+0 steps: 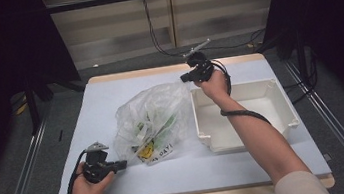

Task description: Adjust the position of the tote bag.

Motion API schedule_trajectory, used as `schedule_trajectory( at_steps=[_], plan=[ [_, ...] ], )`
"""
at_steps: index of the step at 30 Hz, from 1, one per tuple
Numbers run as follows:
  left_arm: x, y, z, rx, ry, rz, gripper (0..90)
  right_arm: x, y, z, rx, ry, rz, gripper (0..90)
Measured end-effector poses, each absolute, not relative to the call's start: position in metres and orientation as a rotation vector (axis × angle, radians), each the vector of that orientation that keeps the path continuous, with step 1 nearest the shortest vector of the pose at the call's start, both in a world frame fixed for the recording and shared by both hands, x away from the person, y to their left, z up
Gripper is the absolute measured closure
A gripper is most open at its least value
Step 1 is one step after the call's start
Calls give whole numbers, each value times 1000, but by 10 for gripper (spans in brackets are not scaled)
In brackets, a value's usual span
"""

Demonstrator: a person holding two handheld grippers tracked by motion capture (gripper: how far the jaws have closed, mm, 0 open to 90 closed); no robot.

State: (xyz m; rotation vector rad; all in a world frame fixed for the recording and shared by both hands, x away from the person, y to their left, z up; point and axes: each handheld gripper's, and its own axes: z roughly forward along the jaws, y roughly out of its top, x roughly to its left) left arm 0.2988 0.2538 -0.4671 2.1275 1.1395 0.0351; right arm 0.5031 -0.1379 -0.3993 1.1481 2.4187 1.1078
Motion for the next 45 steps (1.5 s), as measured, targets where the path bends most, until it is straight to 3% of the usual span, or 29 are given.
schedule_trajectory(
  at_steps=[17,20,21,24,25,26,28,30,31,37,41,45],
  plan=[
    [296,255,-465,2132,1133,63,900,511,-134,-409,1187,2412,1086,887],
    [296,255,-463,2109,1124,80,883,507,-134,-405,1183,2399,1110,652],
    [296,254,-459,2090,1124,80,869,505,-134,-403,1191,2398,1108,634],
    [295,253,-456,2090,1108,99,796,499,-135,-399,1177,2403,1118,575],
    [295,251,-453,2085,1103,136,760,493,-135,-395,1183,2401,1132,492],
    [295,251,-453,2085,1103,136,722,493,-135,-395,1183,2401,1132,492],
    [294,250,-449,2086,1088,195,613,482,-134,-389,1155,2406,1148,387],
    [293,249,-447,2077,1090,209,589,478,-133,-386,1151,2411,1134,354],
    [293,250,-444,2056,1090,241,501,470,-131,-382,1105,2418,1117,300],
    [294,260,-435,2024,1114,307,243,452,-125,-373,1022,2459,1101,236],
    [295,263,-431,2015,1127,349,175,448,-123,-374,1027,2476,1113,222],
    [297,264,-427,2012,1127,368,170,445,-119,-378,1021,2500,1100,217]
  ],
)
